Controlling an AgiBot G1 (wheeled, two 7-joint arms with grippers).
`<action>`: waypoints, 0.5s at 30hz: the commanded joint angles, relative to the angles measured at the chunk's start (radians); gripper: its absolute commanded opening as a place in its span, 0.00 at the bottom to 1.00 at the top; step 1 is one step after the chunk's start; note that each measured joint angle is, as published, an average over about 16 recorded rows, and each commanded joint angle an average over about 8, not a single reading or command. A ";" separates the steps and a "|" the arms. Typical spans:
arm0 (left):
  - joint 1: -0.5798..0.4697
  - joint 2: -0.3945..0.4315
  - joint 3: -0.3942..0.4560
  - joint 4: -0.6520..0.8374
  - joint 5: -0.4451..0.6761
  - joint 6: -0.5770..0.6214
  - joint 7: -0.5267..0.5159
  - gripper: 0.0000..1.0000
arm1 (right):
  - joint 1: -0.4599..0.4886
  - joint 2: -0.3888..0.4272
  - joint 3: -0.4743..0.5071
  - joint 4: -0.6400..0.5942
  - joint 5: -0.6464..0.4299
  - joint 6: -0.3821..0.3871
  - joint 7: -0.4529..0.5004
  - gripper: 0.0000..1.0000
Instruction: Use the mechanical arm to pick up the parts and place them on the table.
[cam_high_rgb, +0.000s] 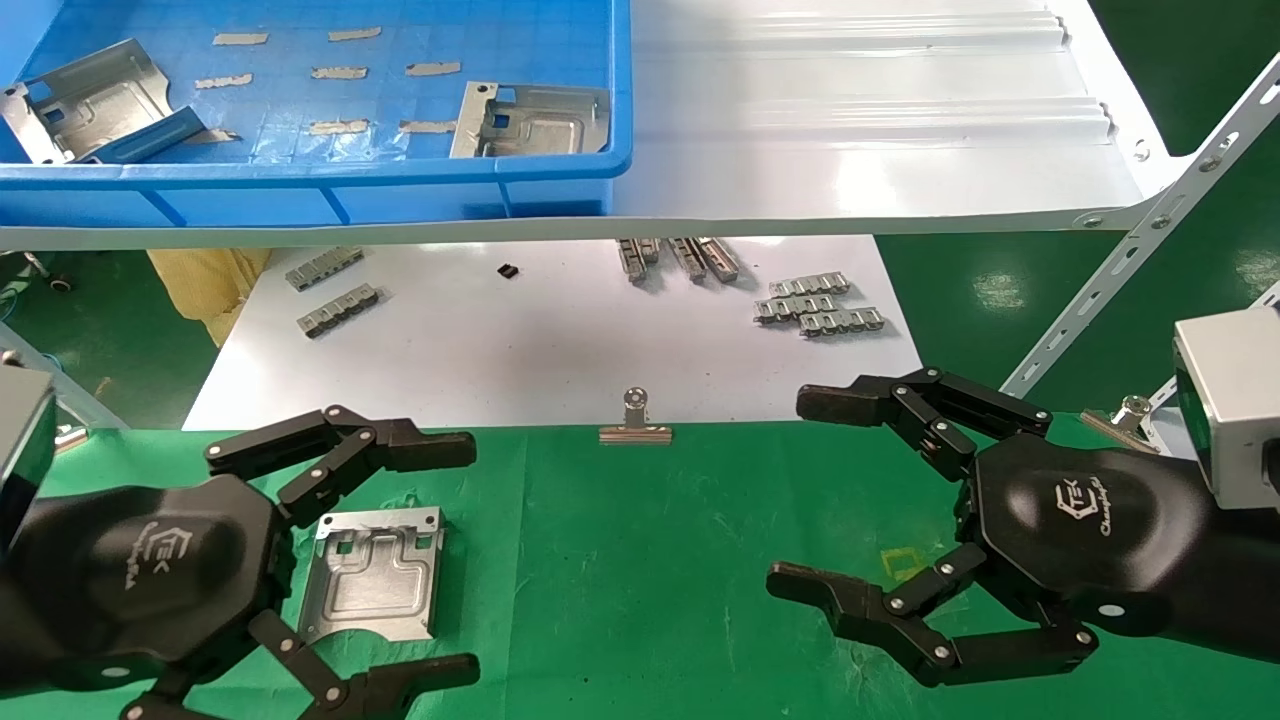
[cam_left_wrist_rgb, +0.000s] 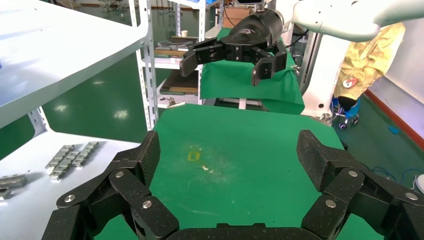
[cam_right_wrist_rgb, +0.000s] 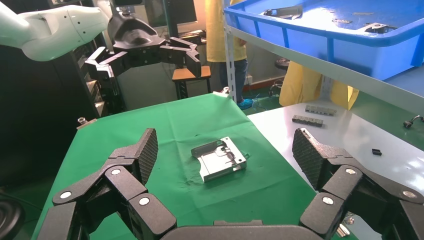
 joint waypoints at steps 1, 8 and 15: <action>-0.001 0.001 0.001 0.002 0.001 0.000 0.001 1.00 | 0.000 0.000 0.000 0.000 0.000 0.000 0.000 1.00; -0.003 0.001 0.003 0.005 0.002 0.001 0.002 1.00 | 0.000 0.000 0.000 0.000 0.000 0.000 0.000 1.00; -0.004 0.002 0.004 0.007 0.003 0.001 0.002 1.00 | 0.000 0.000 0.000 0.000 0.000 0.000 0.000 1.00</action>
